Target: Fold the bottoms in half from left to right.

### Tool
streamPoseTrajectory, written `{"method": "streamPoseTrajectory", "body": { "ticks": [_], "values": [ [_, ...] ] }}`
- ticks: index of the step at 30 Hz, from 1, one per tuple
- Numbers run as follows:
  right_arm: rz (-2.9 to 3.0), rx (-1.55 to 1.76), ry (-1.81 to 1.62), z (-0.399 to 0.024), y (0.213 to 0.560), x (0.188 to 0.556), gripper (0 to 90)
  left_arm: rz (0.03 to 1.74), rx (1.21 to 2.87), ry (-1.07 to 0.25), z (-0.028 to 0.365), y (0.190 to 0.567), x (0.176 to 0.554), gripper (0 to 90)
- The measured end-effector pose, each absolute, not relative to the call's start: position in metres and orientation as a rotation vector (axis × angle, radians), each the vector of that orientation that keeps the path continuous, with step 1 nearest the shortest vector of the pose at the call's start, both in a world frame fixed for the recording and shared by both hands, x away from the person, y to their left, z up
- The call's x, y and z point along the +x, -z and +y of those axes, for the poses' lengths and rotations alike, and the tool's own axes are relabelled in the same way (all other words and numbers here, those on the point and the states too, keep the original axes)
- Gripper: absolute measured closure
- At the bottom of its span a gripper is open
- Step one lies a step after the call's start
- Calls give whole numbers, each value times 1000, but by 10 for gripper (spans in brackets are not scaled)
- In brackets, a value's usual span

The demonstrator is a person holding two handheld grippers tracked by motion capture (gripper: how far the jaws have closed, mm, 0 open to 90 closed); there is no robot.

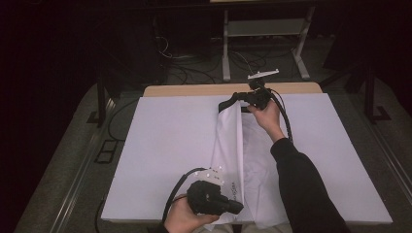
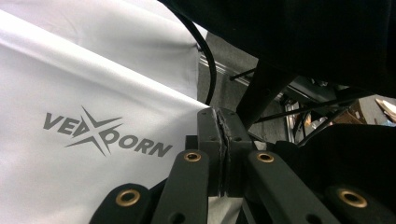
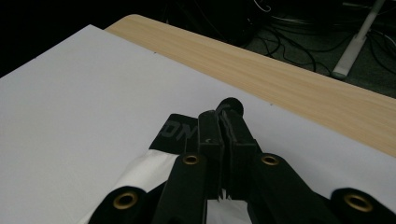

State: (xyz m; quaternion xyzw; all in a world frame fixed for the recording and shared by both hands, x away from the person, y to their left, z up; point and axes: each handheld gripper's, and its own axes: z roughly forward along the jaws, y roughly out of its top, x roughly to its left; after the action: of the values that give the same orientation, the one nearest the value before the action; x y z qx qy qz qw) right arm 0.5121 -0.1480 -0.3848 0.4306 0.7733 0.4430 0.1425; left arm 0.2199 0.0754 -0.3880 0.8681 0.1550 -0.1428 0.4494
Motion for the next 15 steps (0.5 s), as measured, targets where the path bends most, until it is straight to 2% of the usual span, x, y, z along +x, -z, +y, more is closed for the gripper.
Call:
{"method": "streamPoseTrajectory", "body": {
  "ticks": [15],
  "values": [
    [2221,1261,-1265,-170,385,512,860,338,2136,367,46,390,225,873]
  ]
}}
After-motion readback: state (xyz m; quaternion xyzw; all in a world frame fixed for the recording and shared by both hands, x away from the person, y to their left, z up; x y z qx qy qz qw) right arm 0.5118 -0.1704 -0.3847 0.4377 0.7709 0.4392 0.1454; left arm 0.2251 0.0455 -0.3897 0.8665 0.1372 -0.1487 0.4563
